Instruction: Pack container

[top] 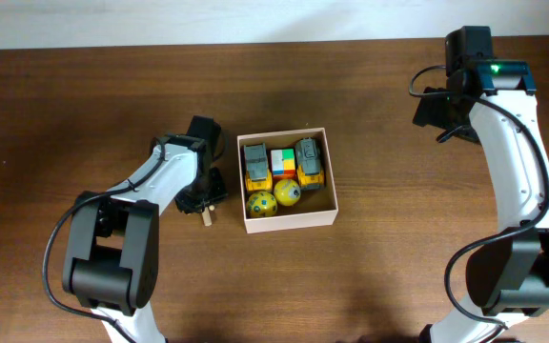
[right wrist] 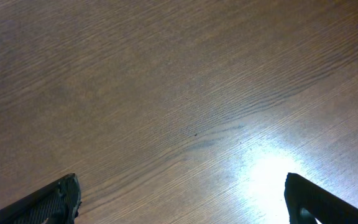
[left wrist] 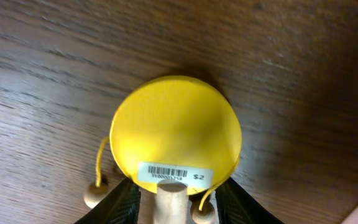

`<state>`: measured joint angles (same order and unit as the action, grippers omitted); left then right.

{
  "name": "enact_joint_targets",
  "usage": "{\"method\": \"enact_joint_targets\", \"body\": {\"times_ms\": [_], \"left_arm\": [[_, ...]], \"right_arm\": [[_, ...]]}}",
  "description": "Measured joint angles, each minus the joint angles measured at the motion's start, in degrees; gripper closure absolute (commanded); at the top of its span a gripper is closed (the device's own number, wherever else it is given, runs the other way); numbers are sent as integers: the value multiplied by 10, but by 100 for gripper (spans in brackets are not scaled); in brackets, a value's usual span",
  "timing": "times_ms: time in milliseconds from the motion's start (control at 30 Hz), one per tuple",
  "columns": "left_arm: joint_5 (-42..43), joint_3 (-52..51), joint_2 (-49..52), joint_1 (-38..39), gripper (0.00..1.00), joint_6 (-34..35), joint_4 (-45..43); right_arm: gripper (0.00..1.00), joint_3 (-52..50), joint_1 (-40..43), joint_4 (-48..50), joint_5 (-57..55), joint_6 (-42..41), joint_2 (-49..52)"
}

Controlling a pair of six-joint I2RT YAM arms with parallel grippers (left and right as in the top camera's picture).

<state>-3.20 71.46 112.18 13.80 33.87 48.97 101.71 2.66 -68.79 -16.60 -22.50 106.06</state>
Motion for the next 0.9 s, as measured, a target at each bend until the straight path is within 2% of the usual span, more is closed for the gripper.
{"method": "enact_joint_targets", "body": {"times_ms": [67, 200, 900], "left_arm": [[-5, 0, 0, 0, 60, 0, -2], [-8, 0, 0, 0, 73, 1, -3], [-19, 3, 0, 0, 73, -16, 1]], "right_arm": [[1, 0, 0, 0, 0, 0, 0], [1, 0, 0, 0, 0, 0, 0], [1, 0, 0, 0, 0, 0, 0]]}}
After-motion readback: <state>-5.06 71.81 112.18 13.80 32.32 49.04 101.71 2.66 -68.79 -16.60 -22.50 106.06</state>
